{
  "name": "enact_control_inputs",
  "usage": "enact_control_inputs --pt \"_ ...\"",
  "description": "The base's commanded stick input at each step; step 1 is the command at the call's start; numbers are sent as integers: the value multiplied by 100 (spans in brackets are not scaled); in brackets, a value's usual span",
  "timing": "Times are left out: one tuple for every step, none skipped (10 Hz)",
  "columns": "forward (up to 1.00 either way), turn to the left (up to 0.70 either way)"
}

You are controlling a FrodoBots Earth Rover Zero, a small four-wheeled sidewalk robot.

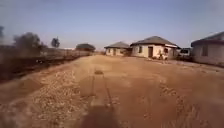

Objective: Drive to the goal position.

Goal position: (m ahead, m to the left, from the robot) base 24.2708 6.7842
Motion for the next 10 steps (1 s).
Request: enact_control_inputs --pt "70 0" --pt "70 0" --pt "70 0" --pt "70 0" --pt "70 0" --pt "70 0" --pt "70 0" --pt "70 0" --pt "70 0" --pt "70 0"
